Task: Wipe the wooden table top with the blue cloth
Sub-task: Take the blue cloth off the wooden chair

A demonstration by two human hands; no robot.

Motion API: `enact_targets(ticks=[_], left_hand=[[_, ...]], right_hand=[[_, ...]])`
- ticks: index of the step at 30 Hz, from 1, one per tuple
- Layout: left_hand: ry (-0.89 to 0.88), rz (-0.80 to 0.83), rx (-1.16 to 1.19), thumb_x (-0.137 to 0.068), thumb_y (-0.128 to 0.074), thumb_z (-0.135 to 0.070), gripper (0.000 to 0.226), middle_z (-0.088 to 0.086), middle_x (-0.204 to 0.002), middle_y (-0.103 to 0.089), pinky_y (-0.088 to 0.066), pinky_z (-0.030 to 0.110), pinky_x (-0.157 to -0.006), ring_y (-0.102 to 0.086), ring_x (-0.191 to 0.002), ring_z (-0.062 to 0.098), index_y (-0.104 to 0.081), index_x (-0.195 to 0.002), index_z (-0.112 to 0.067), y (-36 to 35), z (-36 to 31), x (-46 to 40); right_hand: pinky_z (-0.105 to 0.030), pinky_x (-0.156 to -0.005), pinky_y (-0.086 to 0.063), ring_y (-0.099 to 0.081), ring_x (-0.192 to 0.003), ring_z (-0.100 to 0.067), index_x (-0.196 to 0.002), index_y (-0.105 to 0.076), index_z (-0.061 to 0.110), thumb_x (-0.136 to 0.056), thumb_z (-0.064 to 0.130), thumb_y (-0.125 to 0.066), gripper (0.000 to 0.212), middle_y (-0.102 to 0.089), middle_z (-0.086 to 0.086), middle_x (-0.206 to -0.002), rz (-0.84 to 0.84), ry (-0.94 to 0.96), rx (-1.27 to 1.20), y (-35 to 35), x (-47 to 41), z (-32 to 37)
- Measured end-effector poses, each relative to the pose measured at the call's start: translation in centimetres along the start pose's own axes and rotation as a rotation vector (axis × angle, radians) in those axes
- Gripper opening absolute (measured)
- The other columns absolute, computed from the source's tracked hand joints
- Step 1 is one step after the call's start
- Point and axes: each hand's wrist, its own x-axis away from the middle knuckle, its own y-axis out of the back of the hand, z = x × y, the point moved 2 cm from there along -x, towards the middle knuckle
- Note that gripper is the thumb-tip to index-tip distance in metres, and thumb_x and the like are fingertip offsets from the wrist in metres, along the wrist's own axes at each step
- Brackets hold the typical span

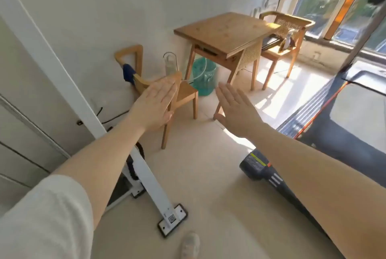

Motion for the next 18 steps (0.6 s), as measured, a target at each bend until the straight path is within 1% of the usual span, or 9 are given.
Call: enact_targets(ticks=[1, 2, 3, 4, 6, 9, 12, 14, 18], left_hand=[[-0.036, 0.039, -0.053, -0.098, -0.032, -0.042, 0.073, 0.010, -0.157, 0.013, 0.014, 0.033, -0.108, 0.010, -0.145, 0.025, 0.010, -0.148, -0.009, -0.8, 0.3, -0.4], [-0.058, 0.058, -0.033, -0.097, -0.034, -0.042, 0.072, 0.010, -0.157, 0.009, 0.012, 0.034, -0.109, 0.007, -0.146, 0.026, 0.004, -0.149, -0.009, -1.7, 1.0, -1.1], [-0.038, 0.052, -0.008, -0.097, -0.036, -0.041, 0.071, 0.011, -0.158, 0.004, 0.009, 0.034, -0.111, 0.004, -0.146, 0.026, -0.001, -0.149, -0.008, -2.9, 2.0, -1.9], [0.006, 0.057, 0.015, -0.097, -0.038, -0.041, 0.071, 0.011, -0.158, 0.002, 0.007, 0.035, -0.113, 0.002, -0.146, 0.026, -0.004, -0.149, -0.008, -4.0, 3.0, -3.0], [0.102, 0.054, 0.068, -0.096, -0.039, -0.040, 0.071, 0.011, -0.158, 0.000, 0.001, 0.037, -0.116, 0.001, -0.146, 0.026, -0.006, -0.150, -0.008, -5.6, 5.4, -5.8], [0.226, 0.059, 0.111, -0.097, -0.040, -0.036, 0.068, 0.009, -0.158, -0.001, -0.004, 0.037, -0.117, 0.000, -0.146, 0.024, -0.008, -0.150, -0.008, -7.6, 8.6, -10.2], [0.314, 0.136, 0.161, -0.096, -0.043, -0.031, 0.066, 0.008, -0.159, -0.001, -0.007, 0.037, -0.117, -0.001, -0.146, 0.024, -0.010, -0.150, -0.010, -9.8, 12.1, -13.9], [0.382, 0.193, 0.161, -0.096, -0.044, -0.029, 0.066, 0.008, -0.159, 0.000, -0.007, 0.037, -0.117, -0.001, -0.146, 0.024, -0.010, -0.150, -0.011, -11.2, 15.0, -16.4], [0.552, 0.261, 0.203, -0.097, -0.043, -0.027, 0.064, 0.010, -0.158, -0.002, -0.007, 0.036, -0.117, -0.001, -0.146, 0.025, -0.010, -0.149, -0.010, -13.9, 19.0, -20.7]], right_hand=[[-0.037, -0.113, 0.009, 0.012, -0.143, -0.019, -0.147, 0.007, 0.014, -0.097, 0.049, -0.024, 0.069, 0.011, -0.004, -0.156, 0.050, 0.039, 0.028, -1.1, -1.0, 0.2], [-0.038, -0.115, 0.007, 0.011, -0.143, -0.020, -0.147, 0.006, 0.014, -0.097, 0.049, -0.024, 0.068, 0.010, -0.004, -0.156, 0.082, 0.068, 0.008, -1.9, -2.4, 0.1], [-0.038, -0.116, 0.005, 0.010, -0.143, -0.020, -0.147, 0.005, 0.014, -0.097, 0.049, -0.024, 0.068, 0.009, -0.005, -0.157, 0.095, 0.083, 0.009, -2.6, -3.8, 0.2], [-0.039, -0.117, 0.003, 0.010, -0.143, -0.020, -0.147, 0.005, 0.014, -0.097, 0.048, -0.024, 0.067, 0.009, -0.005, -0.157, 0.109, 0.104, 0.000, -3.0, -5.5, 0.4], [-0.040, -0.117, 0.002, 0.009, -0.143, -0.020, -0.147, 0.004, 0.014, -0.098, 0.047, -0.025, 0.066, 0.008, -0.004, -0.157, 0.080, 0.160, -0.012, -3.6, -9.5, 0.5], [-0.039, -0.117, 0.002, 0.008, -0.144, -0.020, -0.148, 0.004, 0.015, -0.098, 0.046, -0.026, 0.065, 0.006, -0.004, -0.157, 0.064, 0.219, -0.033, -4.5, -16.0, -0.2], [-0.037, -0.116, 0.003, 0.005, -0.144, -0.020, -0.148, 0.000, 0.016, -0.097, 0.045, -0.028, 0.065, 0.002, -0.003, -0.157, 0.107, 0.239, -0.058, -5.1, -22.7, -1.1], [-0.036, -0.115, 0.002, 0.003, -0.144, -0.021, -0.148, -0.003, 0.016, -0.098, 0.044, -0.029, 0.064, 0.000, -0.004, -0.157, 0.103, 0.257, -0.051, -5.0, -27.1, -1.8], [-0.036, -0.115, 0.000, 0.001, -0.144, -0.021, -0.148, -0.006, 0.016, -0.097, 0.045, -0.028, 0.063, -0.001, -0.004, -0.157, 0.114, 0.281, -0.113, -6.1, -34.0, -2.8]])
